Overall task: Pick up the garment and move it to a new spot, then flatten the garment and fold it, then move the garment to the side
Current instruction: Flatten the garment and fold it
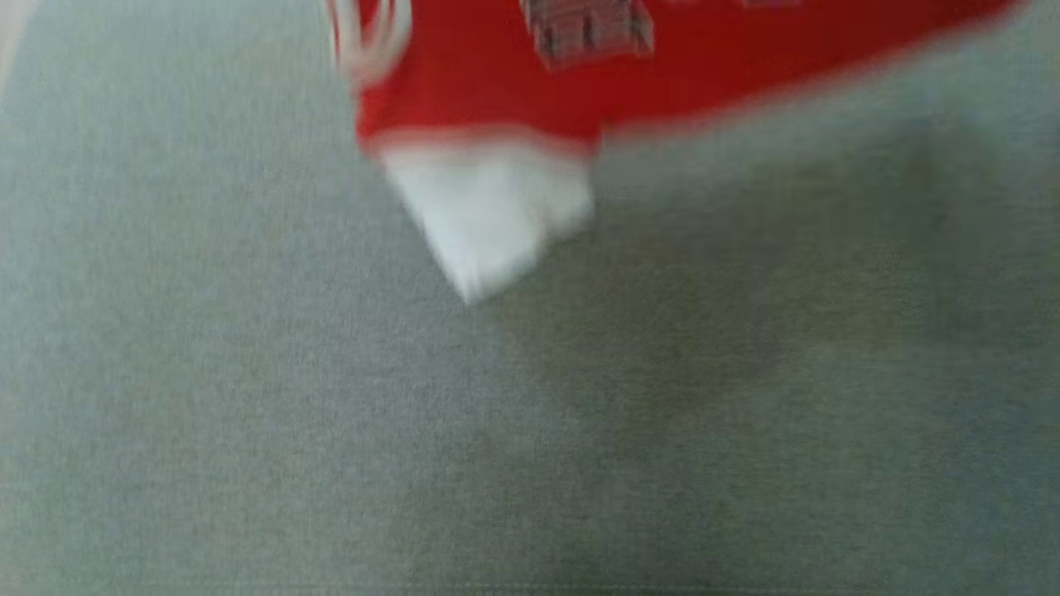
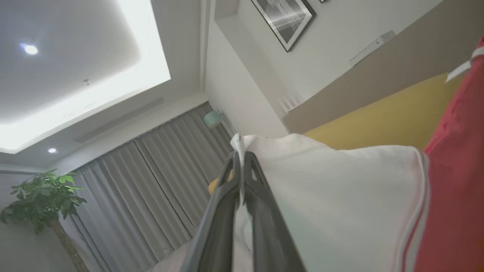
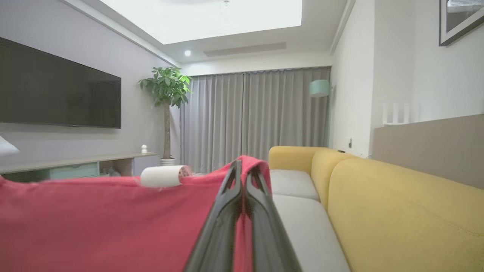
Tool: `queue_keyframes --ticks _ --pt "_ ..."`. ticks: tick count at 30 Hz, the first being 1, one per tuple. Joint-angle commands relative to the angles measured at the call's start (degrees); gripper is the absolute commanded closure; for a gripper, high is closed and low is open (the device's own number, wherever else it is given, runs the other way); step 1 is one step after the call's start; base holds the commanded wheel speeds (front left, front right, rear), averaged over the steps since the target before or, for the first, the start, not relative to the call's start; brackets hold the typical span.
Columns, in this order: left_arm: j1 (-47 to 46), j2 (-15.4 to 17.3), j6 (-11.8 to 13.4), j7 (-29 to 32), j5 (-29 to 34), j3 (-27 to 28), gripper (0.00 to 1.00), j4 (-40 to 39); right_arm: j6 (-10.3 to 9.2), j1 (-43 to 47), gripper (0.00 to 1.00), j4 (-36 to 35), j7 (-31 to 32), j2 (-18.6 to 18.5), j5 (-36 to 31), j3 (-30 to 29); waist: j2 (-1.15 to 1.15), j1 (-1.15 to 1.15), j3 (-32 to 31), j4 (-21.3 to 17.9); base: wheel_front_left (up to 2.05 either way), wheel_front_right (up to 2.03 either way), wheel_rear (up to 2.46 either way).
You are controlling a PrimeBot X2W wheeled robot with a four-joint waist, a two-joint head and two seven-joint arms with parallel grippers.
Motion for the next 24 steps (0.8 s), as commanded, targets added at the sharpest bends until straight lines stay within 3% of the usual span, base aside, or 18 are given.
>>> queue_keyframes --ticks 1,3,6,12,18,24 --pt "-4.75 1.17 1.31 -0.18 1.75 5.44 1.0 -2.15 0.37 -1.99 1.0 -0.08 -2.11 -1.4 -1.04 0.21 0.0 -0.04 4.66 2.43 0.0 0.0 0.0" --pt "-4.43 0.63 1.38 -0.2 4.16 9.34 1.0 -5.1 0.37 -4.12 1.0 1.5 -4.65 -2.38 -1.43 0.95 0.0 -0.04 5.37 2.76 0.0 0.0 0.0" --pt "-0.76 0.63 -0.9 -0.22 6.31 13.9 1.0 -10.28 0.37 -4.9 1.0 2.31 -6.59 -4.36 -0.87 2.65 0.0 -0.04 6.12 3.2 0.0 0.0 0.0" --pt "14.5 3.8 -3.62 -0.23 8.82 17.01 1.0 -21.4 0.37 2.31 1.0 1.11 -7.96 -8.68 2.6 7.19 0.0 -0.04 6.66 3.93 0.0 0.0 0.0" --pt "35.77 6.01 -4.03 -0.23 9.09 16.32 1.0 -29.7 0.37 19.47 1.0 -1.12 -8.95 -11.52 7.31 8.48 0.0 -0.04 4.12 4.91 0.0 0.0 0.0" --pt "58.0 5.43 -3.76 -0.23 8.54 13.67 1.0 -33.54 0.37 42.32 1.0 -5.03 -9.28 -12.7 11.07 6.25 0.0 -0.04 -1.38 5.38 0.0 0.0 0.0"
